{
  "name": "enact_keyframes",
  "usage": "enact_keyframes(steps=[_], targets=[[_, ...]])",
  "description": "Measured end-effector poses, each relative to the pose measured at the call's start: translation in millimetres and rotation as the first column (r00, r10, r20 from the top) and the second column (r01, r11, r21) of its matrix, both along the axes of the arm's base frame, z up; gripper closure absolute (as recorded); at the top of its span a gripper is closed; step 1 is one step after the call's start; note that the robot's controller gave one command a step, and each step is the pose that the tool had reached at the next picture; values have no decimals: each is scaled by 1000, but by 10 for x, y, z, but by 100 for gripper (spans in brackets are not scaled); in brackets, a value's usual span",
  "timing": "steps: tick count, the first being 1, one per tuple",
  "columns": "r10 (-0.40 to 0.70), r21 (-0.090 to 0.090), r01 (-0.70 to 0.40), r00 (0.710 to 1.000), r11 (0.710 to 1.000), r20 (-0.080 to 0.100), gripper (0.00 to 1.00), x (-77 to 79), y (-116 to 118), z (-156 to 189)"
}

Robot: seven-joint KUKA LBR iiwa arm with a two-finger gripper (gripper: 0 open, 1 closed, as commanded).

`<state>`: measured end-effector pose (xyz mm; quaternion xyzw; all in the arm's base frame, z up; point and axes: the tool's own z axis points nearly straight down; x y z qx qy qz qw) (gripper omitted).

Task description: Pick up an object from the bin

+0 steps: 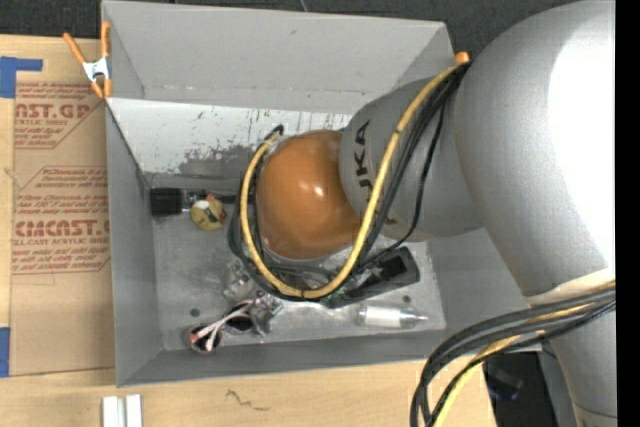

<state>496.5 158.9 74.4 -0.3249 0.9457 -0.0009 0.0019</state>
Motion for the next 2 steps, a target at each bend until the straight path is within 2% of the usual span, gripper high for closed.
enact_keyframes(steps=[1,2], targets=[[273,3,-273,962,962,-3,100,258,675,763],[273,3,-273,962,962,-3,100,259,674,763]])
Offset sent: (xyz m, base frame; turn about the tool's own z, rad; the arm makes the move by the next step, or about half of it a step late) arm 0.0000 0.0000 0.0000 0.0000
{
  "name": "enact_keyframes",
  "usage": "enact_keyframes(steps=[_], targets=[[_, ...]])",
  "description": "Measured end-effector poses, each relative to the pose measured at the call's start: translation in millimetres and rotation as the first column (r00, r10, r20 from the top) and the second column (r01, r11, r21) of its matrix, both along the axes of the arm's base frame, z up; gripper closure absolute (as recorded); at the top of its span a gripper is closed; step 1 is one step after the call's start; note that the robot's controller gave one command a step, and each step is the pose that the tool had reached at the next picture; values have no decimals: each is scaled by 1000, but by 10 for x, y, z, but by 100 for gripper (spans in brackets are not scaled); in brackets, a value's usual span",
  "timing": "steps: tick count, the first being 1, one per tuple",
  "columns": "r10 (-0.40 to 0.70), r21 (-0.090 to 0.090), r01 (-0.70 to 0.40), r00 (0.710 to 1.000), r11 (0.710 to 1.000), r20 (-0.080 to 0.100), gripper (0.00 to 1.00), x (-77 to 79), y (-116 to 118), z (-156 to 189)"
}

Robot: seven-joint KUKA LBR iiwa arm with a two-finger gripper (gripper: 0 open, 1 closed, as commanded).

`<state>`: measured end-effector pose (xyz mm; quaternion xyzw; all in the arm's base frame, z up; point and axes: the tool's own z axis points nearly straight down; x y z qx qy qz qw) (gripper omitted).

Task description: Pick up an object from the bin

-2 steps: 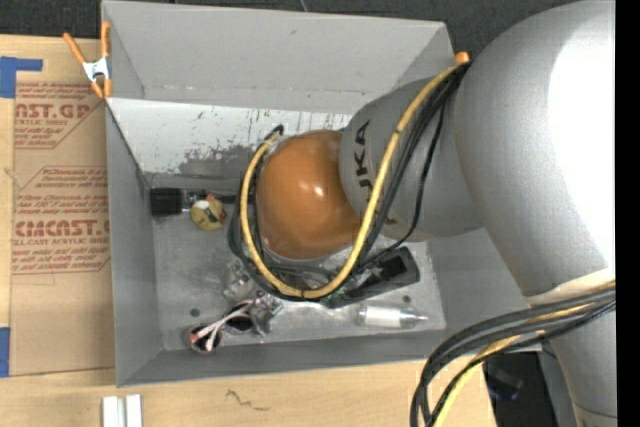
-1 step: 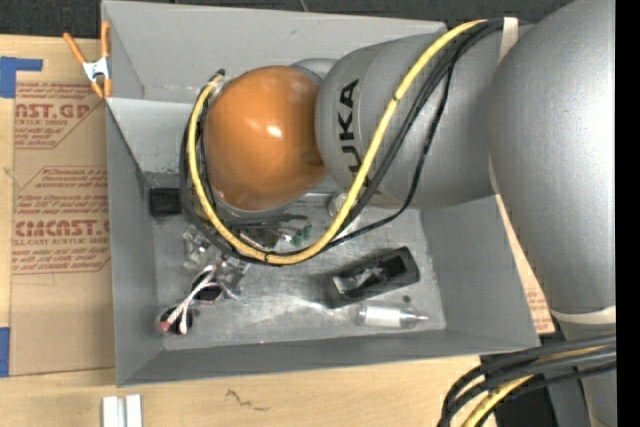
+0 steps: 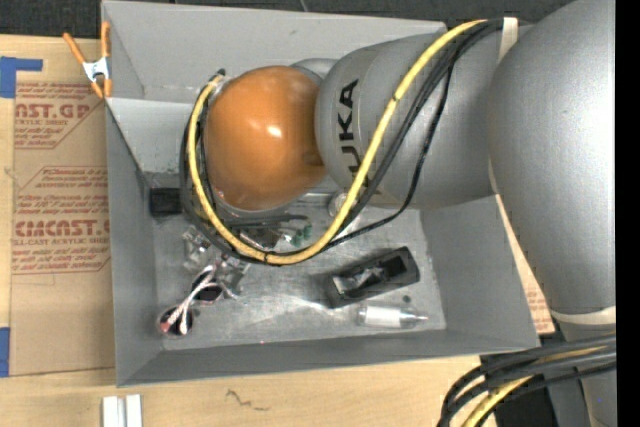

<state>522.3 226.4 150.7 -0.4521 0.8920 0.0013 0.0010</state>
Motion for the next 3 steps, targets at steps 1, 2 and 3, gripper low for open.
enact_keyframes(steps=[1,2,3], targets=[[-9,0,9,1000,1000,-1,100,-41,-38,67],[4,-1,-4,1000,1000,0,100,-70,-18,142],[-6,-2,6,1000,1000,-1,100,-165,-12,502]])
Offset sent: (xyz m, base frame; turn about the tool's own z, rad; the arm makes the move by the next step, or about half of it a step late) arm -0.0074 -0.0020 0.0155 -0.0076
